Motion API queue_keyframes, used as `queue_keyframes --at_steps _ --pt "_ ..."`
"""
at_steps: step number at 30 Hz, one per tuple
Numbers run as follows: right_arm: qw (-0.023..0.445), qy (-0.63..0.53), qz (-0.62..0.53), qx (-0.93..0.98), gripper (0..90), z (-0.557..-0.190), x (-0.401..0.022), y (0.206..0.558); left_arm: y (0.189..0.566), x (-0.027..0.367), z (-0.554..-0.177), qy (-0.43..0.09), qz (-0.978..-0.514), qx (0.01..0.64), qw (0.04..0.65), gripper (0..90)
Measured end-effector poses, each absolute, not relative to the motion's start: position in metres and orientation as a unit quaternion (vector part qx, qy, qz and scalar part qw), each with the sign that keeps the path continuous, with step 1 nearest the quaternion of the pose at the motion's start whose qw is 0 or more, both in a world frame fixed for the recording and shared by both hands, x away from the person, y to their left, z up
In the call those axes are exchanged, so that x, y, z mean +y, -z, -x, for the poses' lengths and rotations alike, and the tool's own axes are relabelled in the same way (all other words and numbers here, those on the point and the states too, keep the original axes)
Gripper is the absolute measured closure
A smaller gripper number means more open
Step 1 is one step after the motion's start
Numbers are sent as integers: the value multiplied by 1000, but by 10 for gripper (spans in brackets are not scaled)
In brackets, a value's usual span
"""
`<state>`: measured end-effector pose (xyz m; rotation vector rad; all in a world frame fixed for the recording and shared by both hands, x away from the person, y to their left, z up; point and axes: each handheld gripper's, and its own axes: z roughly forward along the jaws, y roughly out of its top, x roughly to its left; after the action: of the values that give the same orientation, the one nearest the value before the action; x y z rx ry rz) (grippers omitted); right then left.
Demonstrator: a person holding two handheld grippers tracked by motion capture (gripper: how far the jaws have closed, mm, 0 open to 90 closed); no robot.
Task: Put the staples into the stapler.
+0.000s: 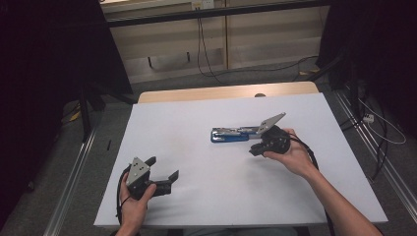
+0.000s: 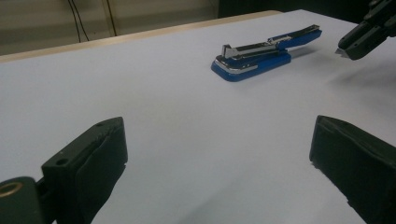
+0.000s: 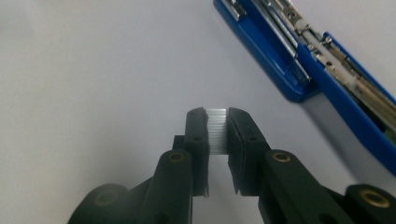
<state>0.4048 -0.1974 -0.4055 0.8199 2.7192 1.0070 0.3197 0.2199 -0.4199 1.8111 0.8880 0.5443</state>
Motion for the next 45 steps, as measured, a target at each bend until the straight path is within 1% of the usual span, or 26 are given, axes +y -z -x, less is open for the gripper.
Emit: queue_keyframes --at_steps 18,45 --pt "80 -357 -258 894 794 -430 -177 399 420 219 -319 -227 -753 363 501 43" --pt "84 -370 -243 893 794 -461 -149 394 420 220 -320 -225 -751 367 501 42"
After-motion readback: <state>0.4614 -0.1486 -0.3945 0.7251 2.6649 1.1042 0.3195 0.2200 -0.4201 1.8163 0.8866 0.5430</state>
